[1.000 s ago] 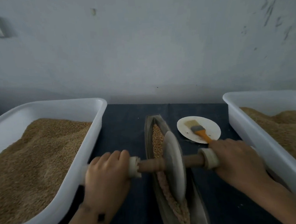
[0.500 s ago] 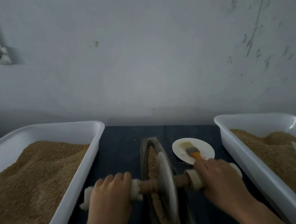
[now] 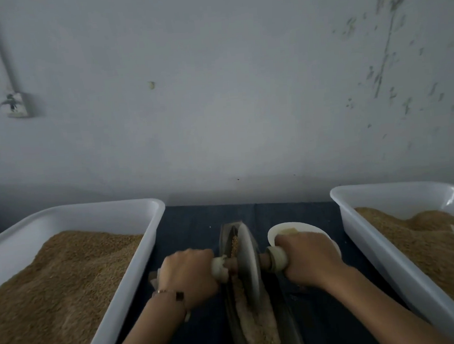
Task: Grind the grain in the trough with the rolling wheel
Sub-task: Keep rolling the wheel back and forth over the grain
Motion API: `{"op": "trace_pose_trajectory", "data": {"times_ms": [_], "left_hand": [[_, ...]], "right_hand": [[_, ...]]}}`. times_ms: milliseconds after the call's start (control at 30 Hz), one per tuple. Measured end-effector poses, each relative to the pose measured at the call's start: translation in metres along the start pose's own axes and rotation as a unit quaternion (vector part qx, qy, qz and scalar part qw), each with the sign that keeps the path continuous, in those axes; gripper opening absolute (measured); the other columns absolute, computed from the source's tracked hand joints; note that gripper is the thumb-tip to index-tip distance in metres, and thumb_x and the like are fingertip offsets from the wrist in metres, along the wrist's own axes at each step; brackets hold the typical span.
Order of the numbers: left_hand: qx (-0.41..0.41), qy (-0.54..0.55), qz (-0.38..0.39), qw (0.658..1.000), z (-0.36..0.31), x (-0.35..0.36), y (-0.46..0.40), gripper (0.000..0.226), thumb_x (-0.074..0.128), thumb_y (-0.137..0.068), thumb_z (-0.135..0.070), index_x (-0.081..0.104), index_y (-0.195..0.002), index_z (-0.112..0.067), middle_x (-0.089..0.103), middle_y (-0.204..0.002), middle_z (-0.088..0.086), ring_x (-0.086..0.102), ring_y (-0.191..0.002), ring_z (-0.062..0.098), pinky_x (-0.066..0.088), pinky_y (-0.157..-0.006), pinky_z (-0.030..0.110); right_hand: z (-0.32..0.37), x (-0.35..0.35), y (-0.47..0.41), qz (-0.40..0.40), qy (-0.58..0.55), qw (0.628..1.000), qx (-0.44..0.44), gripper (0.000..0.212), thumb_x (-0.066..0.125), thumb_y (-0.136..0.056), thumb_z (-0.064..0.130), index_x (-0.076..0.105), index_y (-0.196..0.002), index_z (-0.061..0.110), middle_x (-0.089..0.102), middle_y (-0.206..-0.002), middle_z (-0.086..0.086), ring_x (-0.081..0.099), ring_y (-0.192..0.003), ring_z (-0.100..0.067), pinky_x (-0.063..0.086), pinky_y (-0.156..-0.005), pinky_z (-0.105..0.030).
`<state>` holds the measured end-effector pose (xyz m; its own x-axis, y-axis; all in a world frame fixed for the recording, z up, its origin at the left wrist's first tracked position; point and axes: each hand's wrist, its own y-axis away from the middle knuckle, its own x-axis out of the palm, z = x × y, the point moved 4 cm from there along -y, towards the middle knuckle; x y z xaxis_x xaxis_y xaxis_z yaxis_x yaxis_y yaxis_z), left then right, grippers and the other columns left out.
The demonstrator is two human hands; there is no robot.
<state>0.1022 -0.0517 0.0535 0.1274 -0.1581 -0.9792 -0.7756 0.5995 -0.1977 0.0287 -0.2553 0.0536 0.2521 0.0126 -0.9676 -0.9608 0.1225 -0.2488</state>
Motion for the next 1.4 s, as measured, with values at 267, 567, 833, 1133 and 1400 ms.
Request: {"op": "trace_pose_trajectory", "data": {"times_ms": [267,567,833,1133,1400], "left_hand": [[0.005,-0.032,-0.129,0.991,-0.027,-0.008,0.057,0.029,0.074,-0.071,-0.033,0.049,-0.085,-0.028,0.056,-0.084,-0.010,0.051,-0.071,0.007,0.042,-0.068,0.024],[0.082,0.021,-0.234,0.969,-0.027,-0.002,0.100,0.037,0.085,-0.042,-0.017,0.055,-0.063,-0.022,0.053,-0.057,-0.005,0.048,-0.046,0.012,0.033,-0.045,0.024],[-0.062,0.046,-0.012,0.997,0.015,0.018,0.000,0.017,0.055,-0.078,-0.040,0.049,-0.067,-0.027,0.054,-0.068,-0.010,0.050,-0.060,0.008,0.041,-0.055,0.025],[0.036,-0.069,-0.184,0.980,-0.028,-0.003,0.058,0.025,0.076,-0.068,-0.026,0.059,-0.085,-0.018,0.062,-0.081,0.000,0.059,-0.071,0.018,0.050,-0.068,0.033],[0.091,-0.013,-0.238,0.967,-0.026,-0.001,0.075,0.027,0.078,-0.044,-0.016,0.055,-0.058,-0.018,0.051,-0.054,-0.002,0.048,-0.045,0.016,0.039,-0.045,0.029]], "right_hand": [[0.013,0.000,0.054,-0.157,0.024,0.986,-0.043,0.036,0.080,-0.059,0.018,0.055,-0.084,0.025,0.060,-0.082,0.005,0.058,-0.074,-0.018,0.042,-0.063,-0.028],[0.019,-0.008,0.107,-0.282,0.051,0.954,-0.089,0.056,0.086,-0.041,0.018,0.058,-0.089,0.019,0.062,-0.079,0.002,0.055,-0.071,-0.019,0.043,-0.068,-0.032],[0.014,-0.003,-0.012,-0.061,0.130,0.989,-0.022,0.018,0.057,-0.079,0.038,0.043,-0.078,0.027,0.063,-0.082,0.003,0.058,-0.075,-0.020,0.031,-0.065,-0.032],[0.010,0.011,0.068,-0.191,0.019,0.981,-0.007,0.036,0.078,-0.059,0.005,0.056,-0.085,0.017,0.059,-0.080,-0.002,0.055,-0.070,-0.024,0.033,-0.063,-0.030],[0.007,0.000,0.090,-0.197,0.044,0.976,-0.084,0.054,0.086,-0.030,0.013,0.058,-0.075,0.020,0.055,-0.064,0.003,0.053,-0.052,-0.020,0.030,-0.053,-0.027]]}}
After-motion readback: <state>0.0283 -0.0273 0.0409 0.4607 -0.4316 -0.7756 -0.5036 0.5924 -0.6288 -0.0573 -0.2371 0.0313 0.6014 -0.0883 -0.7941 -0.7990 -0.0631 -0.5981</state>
